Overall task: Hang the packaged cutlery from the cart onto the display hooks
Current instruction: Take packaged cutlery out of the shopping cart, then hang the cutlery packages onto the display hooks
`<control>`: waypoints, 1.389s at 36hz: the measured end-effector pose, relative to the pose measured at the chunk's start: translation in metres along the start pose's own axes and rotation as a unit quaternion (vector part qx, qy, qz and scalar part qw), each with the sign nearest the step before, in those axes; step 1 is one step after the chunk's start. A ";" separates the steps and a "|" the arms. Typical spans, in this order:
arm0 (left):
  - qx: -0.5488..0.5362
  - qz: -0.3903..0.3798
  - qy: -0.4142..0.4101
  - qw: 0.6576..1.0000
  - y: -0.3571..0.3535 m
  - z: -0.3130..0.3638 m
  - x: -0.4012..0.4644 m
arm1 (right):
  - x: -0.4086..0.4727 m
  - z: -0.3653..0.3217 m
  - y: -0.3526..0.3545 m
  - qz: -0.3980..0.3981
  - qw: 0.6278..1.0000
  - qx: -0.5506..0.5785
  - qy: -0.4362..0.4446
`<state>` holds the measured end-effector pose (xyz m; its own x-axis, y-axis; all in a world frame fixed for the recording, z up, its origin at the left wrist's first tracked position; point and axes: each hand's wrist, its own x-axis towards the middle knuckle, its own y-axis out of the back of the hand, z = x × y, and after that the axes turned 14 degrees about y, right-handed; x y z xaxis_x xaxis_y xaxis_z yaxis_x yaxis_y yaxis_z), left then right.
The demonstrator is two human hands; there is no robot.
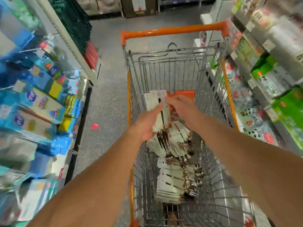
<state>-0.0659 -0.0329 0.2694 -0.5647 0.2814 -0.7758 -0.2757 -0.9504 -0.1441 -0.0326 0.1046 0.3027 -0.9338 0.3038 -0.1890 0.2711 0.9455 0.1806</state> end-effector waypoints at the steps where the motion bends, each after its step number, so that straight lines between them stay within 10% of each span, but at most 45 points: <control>1: 0.005 0.007 -0.010 1.000 0.004 0.002 -0.008 | -0.002 -0.011 -0.005 -0.008 1.000 0.007 0.012; 13: -0.087 0.025 -0.128 0.988 0.076 -0.006 -0.150 | -0.082 -0.087 -0.084 -0.059 0.993 0.063 0.079; 25: -0.133 0.198 -0.266 0.934 0.160 -0.056 -0.295 | -0.197 -0.144 -0.168 -0.208 0.959 0.121 0.148; 50: -0.230 0.405 -0.281 0.839 0.261 -0.212 -0.499 | -0.387 -0.194 -0.336 -0.535 0.814 0.010 0.229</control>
<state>0.3094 -0.4499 0.4888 -0.7351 -0.5869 -0.3394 0.6325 -0.7739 -0.0317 0.1926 -0.3534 0.5027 -0.6265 -0.7644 0.1524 -0.7537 0.6439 0.1316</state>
